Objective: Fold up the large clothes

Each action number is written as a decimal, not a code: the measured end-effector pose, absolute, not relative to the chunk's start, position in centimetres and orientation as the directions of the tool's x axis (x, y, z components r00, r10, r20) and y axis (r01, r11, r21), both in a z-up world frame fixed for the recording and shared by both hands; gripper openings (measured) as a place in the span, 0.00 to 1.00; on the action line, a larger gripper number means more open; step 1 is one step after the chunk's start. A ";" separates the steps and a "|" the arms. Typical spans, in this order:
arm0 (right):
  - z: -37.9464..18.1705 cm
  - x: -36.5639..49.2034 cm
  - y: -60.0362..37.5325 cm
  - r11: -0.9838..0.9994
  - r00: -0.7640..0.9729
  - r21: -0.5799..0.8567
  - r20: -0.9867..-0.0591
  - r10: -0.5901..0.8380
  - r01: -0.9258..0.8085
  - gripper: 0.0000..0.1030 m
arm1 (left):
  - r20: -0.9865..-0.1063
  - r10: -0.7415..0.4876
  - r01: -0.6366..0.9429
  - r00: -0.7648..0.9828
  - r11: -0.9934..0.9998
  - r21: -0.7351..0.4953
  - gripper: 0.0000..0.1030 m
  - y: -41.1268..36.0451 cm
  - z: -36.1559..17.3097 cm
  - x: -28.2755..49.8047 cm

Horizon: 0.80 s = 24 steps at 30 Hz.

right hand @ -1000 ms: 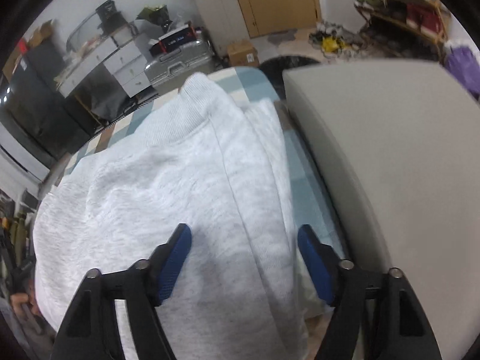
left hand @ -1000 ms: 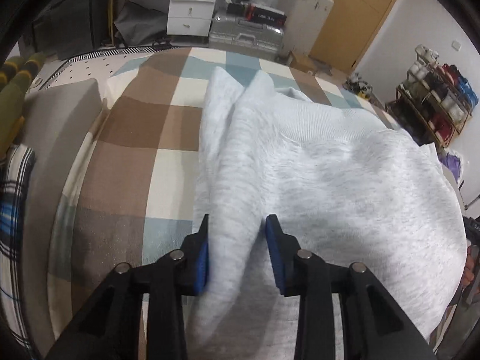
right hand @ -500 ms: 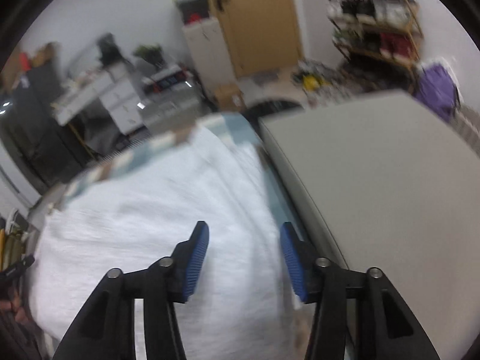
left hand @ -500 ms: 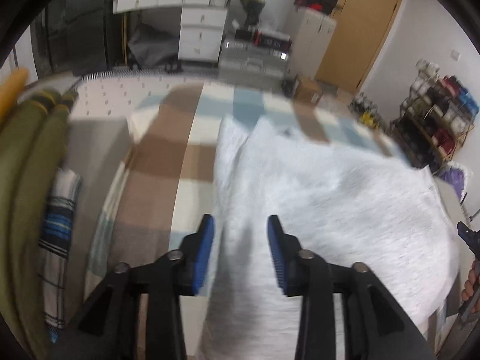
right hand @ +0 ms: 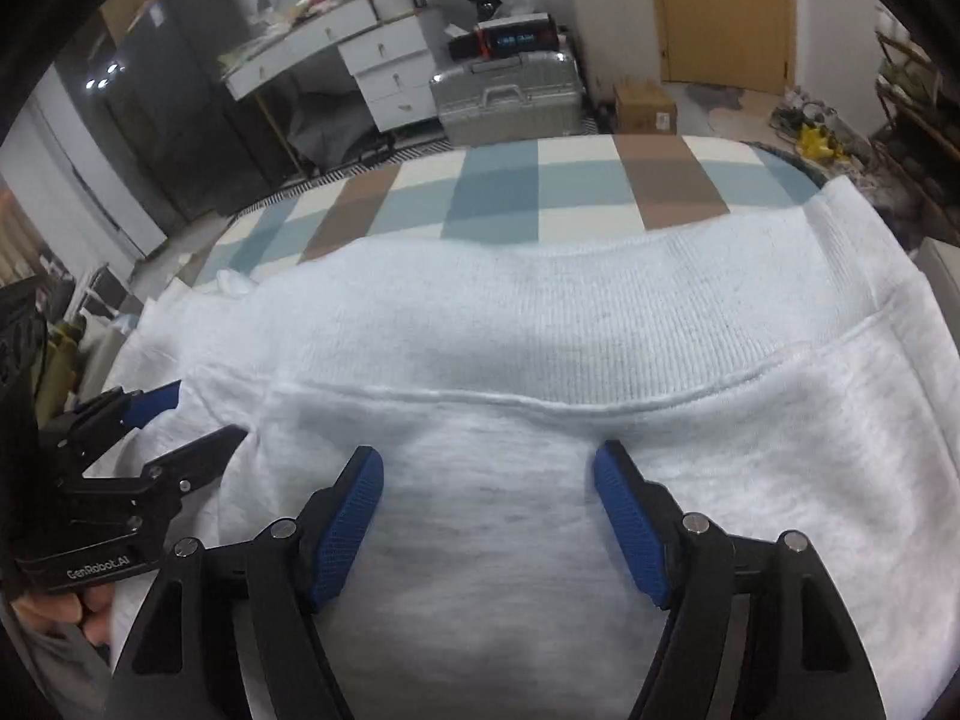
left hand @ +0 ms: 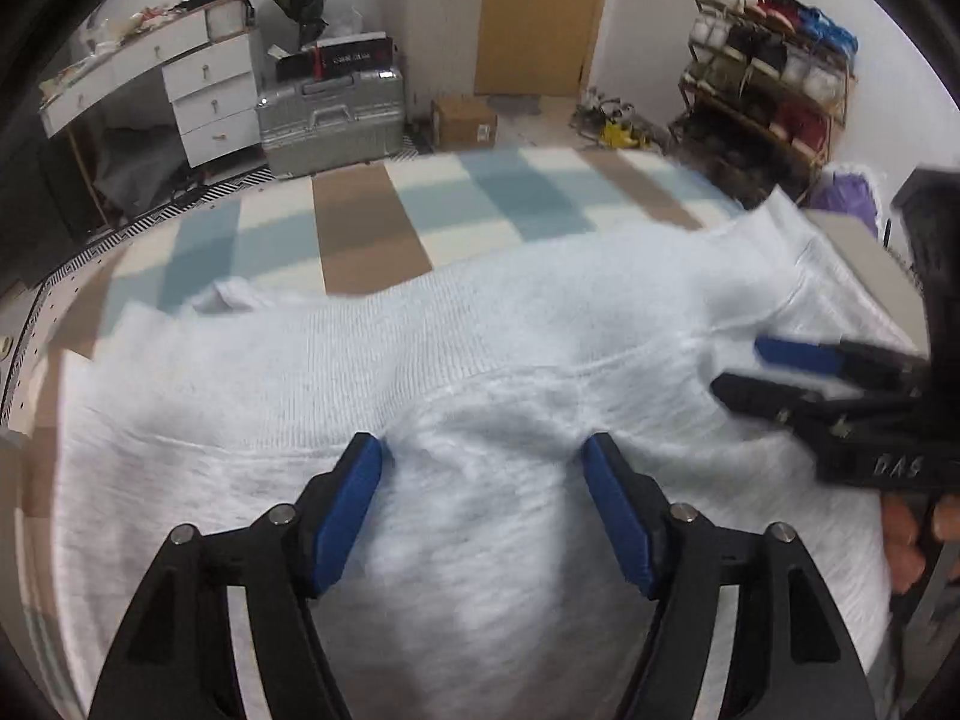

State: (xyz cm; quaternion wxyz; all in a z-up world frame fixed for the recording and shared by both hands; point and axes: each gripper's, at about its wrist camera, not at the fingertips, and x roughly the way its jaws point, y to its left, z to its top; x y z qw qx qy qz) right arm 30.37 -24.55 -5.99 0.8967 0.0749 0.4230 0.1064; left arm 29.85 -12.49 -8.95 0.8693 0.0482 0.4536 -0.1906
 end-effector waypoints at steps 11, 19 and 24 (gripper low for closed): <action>-1.6 24.7 -22.4 0.959 0.665 0.182 -0.691 0.282 -0.217 0.73 | -0.726 -0.347 0.401 0.593 0.910 -0.108 0.68 -11.7 -4.7 24.5; -5.6 25.2 -21.3 0.974 0.661 0.069 -0.723 0.199 -0.216 0.73 | -0.752 -0.275 0.458 0.599 0.888 0.040 0.72 -13.1 -9.0 23.3; -2.1 21.9 -21.9 0.957 0.672 0.153 -0.685 0.282 -0.245 0.74 | -0.743 -0.359 0.423 0.565 0.899 -0.112 0.72 -11.2 -5.1 21.1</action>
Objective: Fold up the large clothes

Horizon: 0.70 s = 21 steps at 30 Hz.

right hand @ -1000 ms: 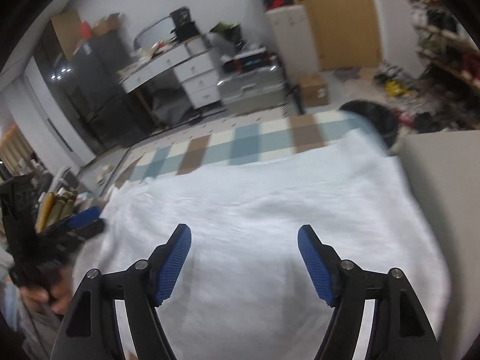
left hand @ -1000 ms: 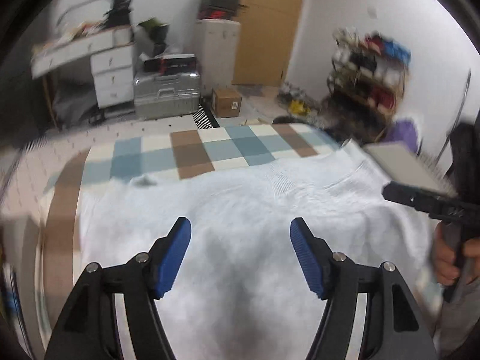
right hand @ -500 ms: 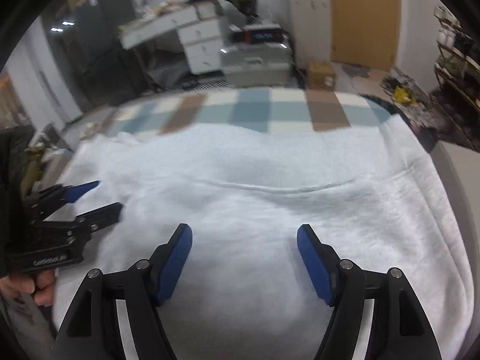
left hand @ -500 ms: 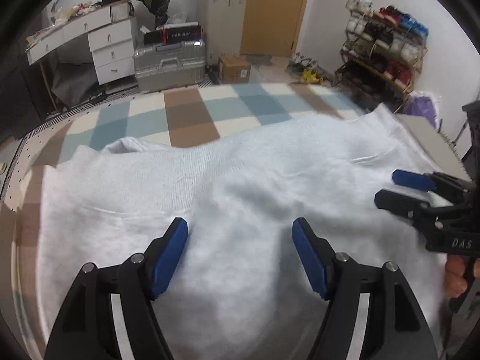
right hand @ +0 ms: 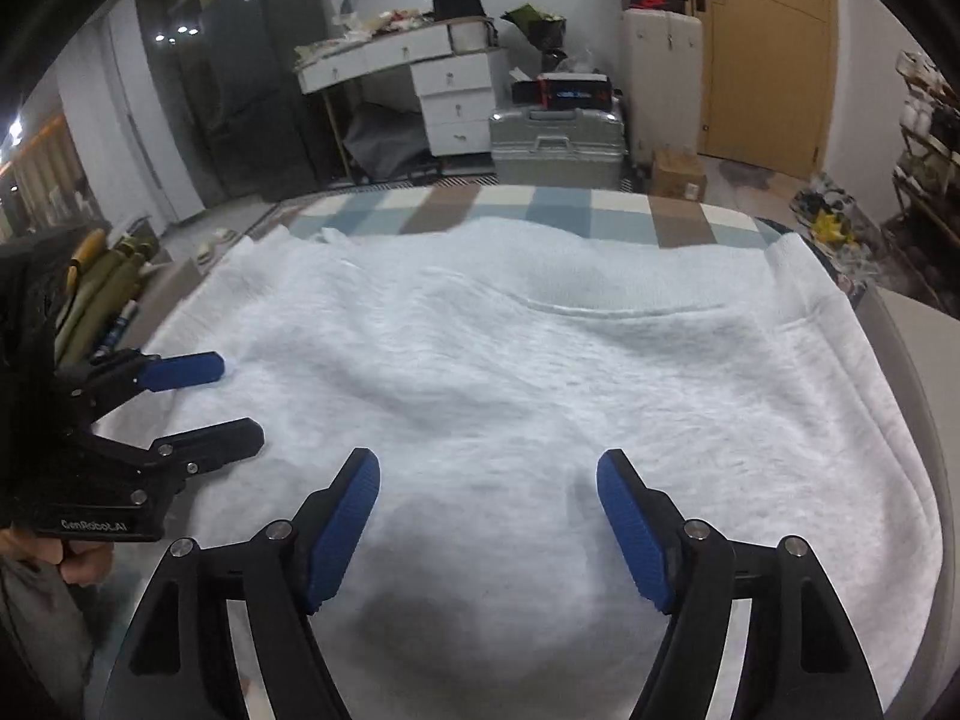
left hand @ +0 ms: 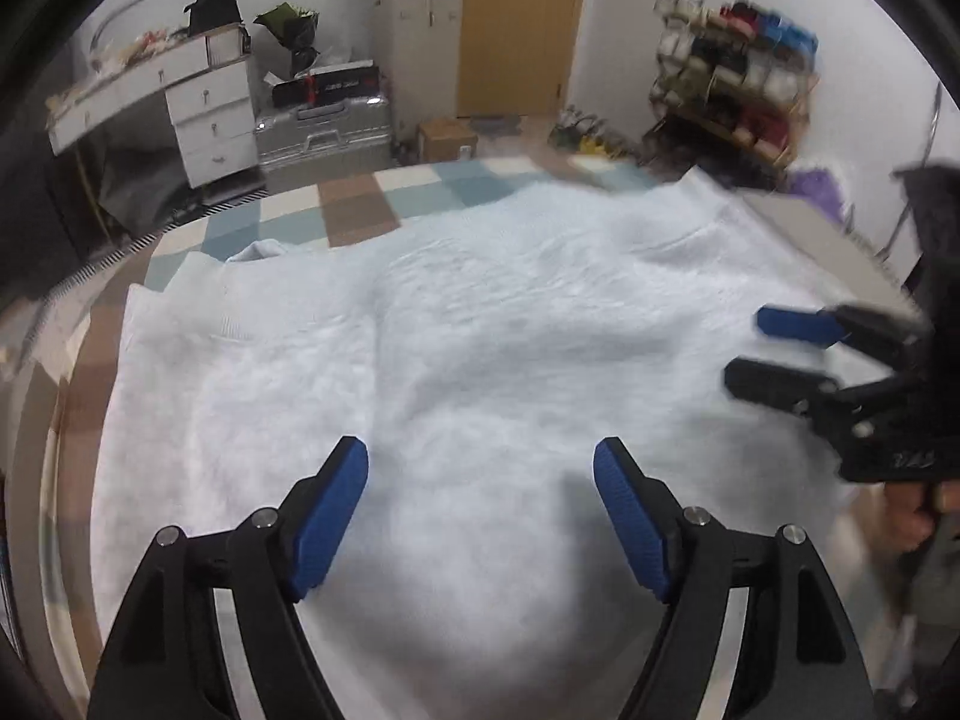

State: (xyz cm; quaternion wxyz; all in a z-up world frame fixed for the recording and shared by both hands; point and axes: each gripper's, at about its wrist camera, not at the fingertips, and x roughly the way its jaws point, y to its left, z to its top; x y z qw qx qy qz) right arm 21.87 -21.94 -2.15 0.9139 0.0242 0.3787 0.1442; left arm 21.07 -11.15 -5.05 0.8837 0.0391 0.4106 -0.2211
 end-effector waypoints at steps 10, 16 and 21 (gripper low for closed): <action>-5.1 21.0 -20.0 0.966 0.658 0.084 -0.717 0.230 -0.245 0.74 | -0.754 -0.341 0.447 0.561 0.892 -0.071 0.75 -12.0 -7.2 19.3; -4.9 18.7 -19.4 0.946 0.643 0.042 -0.724 0.250 -0.321 0.75 | -0.765 -0.305 0.485 0.568 0.875 0.011 0.78 -12.3 -8.6 17.8; -6.1 19.4 -19.7 0.944 0.663 0.032 -0.705 0.254 -0.329 0.77 | -0.739 -0.353 0.487 0.574 0.873 -0.039 0.86 -11.2 -9.0 18.5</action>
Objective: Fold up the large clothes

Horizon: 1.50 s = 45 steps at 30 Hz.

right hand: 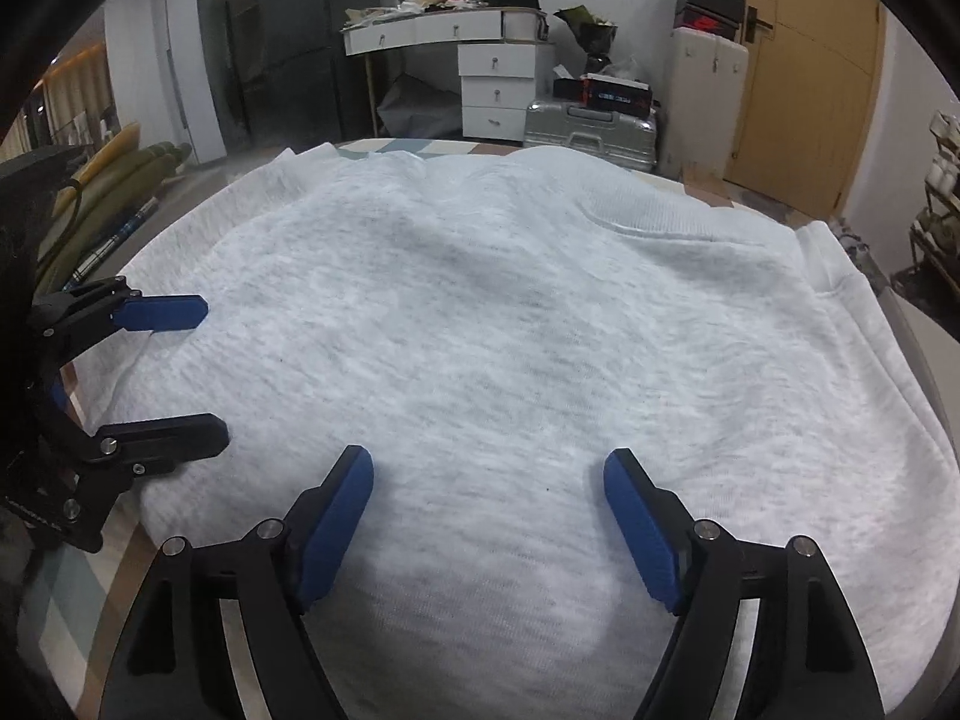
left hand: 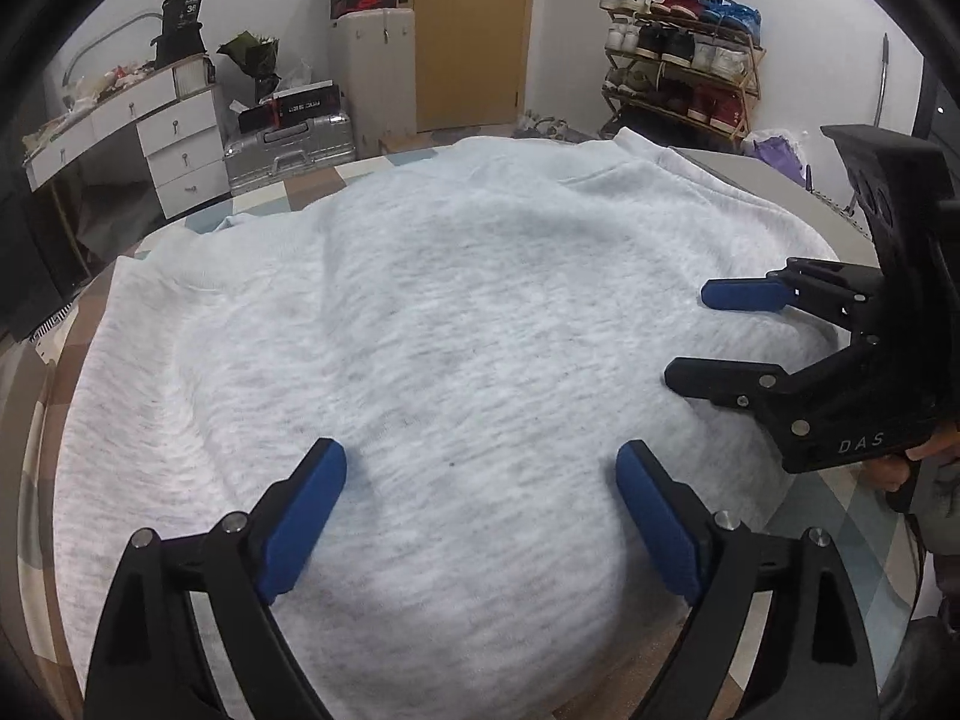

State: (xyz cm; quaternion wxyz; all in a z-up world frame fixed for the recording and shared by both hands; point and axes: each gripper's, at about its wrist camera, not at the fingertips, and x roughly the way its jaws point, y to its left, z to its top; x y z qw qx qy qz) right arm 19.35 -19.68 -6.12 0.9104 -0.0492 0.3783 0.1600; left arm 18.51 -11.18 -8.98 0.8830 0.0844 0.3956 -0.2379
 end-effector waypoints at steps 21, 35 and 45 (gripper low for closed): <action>-2.6 20.0 -25.3 0.985 0.709 0.132 -0.684 0.171 -0.110 0.87 | -0.680 -0.310 0.354 0.665 0.932 -0.079 0.89 -8.4 -4.7 20.0; -6.8 31.7 -20.7 0.987 0.606 0.074 -0.782 0.144 -0.140 0.91 | -0.812 -0.226 0.270 0.539 0.959 -0.087 0.92 -10.6 -9.6 30.8; -4.0 32.8 -23.8 0.994 0.644 0.109 -0.762 0.073 0.015 0.84 | -0.812 -0.224 0.264 0.538 0.960 -0.090 0.93 -11.5 -9.6 31.8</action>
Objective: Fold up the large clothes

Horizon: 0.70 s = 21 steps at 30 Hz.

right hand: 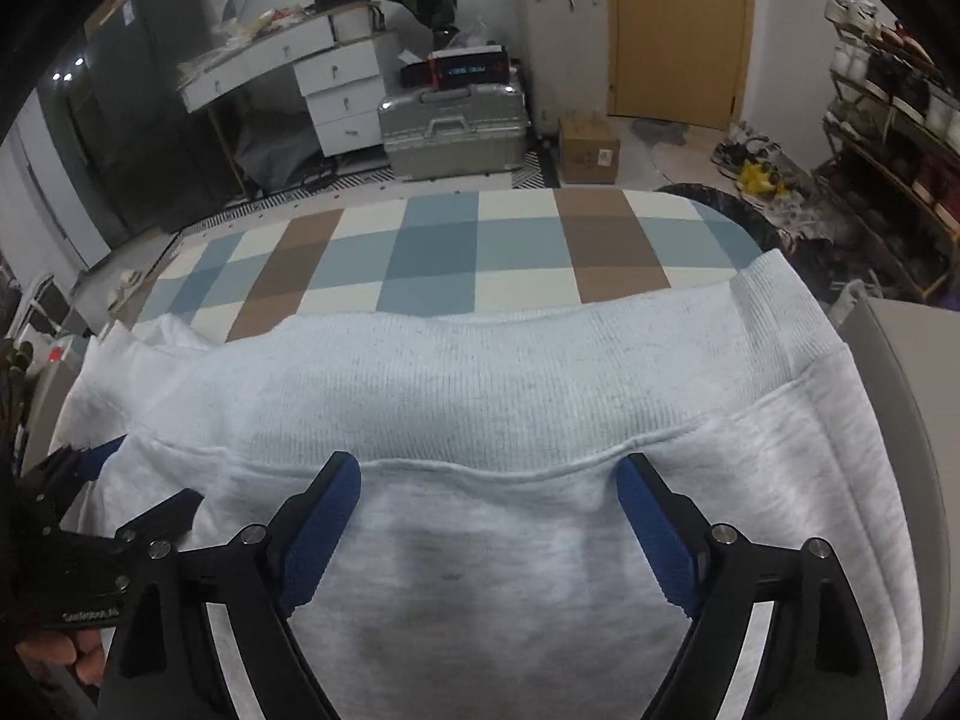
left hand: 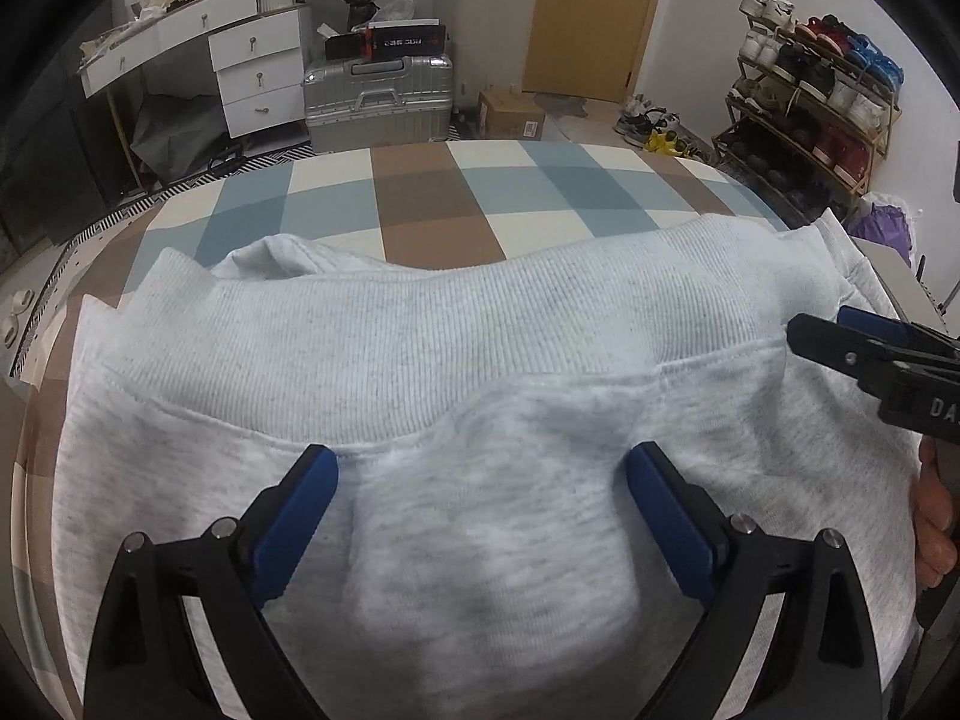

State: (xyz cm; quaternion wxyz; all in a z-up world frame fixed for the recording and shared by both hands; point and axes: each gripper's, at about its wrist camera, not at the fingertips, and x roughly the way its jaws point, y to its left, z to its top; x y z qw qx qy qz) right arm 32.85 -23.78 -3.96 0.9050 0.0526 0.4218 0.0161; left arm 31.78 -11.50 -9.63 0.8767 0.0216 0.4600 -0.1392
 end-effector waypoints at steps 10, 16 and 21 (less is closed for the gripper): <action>-2.9 32.8 -18.9 0.990 0.668 0.022 -0.736 0.108 -0.136 0.83 | -0.813 -0.221 0.260 0.538 0.961 -0.089 0.94 -11.4 -9.6 31.9; -5.9 34.7 -20.0 0.982 0.608 0.074 -0.776 0.165 -0.171 0.90 | -0.809 -0.222 0.225 0.544 0.968 -0.114 0.92 -10.4 -8.9 31.4; -6.1 34.6 -20.0 0.980 0.614 0.085 -0.768 0.180 -0.182 0.93 | -0.759 -0.127 0.184 0.638 0.983 -0.011 0.91 -9.9 -6.6 32.0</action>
